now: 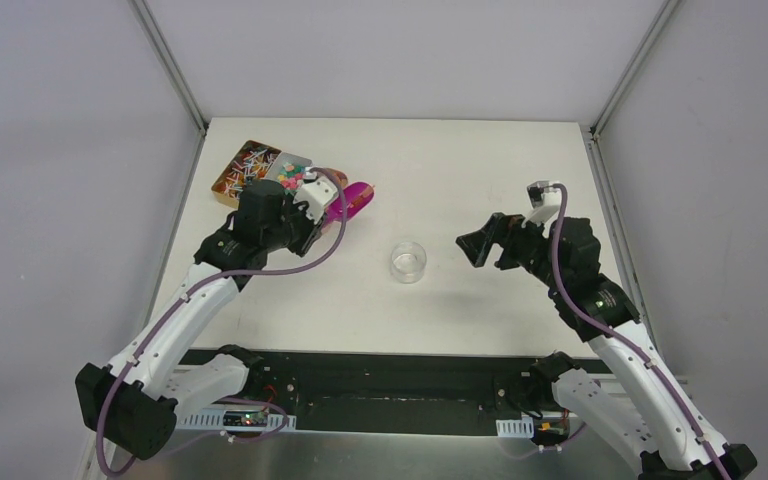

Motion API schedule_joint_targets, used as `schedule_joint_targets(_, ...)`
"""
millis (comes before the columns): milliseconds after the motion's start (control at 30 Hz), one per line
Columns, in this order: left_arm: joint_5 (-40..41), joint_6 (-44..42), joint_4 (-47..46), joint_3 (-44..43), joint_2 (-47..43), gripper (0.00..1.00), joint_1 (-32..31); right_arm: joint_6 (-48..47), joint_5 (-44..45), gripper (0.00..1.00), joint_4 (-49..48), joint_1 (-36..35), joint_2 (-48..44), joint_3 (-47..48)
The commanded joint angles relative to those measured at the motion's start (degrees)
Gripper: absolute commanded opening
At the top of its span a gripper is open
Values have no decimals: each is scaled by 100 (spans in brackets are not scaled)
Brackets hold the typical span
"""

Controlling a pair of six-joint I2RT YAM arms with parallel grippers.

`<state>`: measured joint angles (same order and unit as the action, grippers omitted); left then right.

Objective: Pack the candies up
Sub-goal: Scoop the fake candies from the storage box.

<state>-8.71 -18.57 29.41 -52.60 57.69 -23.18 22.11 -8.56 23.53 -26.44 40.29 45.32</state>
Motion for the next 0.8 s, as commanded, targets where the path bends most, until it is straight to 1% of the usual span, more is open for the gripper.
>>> schedule_joint_targets(0,-380,-312,187,-453,-125,0,-332,-252,206,100,12,6,-83,267)
schedule_joint_targets(333,-153,-599,940,-857,31,0,-1055,-536,483,100,181,13,-96,289)
schedule_joint_targets(467,110,-682,1310,-979,186,0,-1371,-560,481,100,183,10,-105,279)
schedule_joint_targets(767,250,-704,1664,-1180,492,0,-1675,-657,527,100,204,10,-101,259)
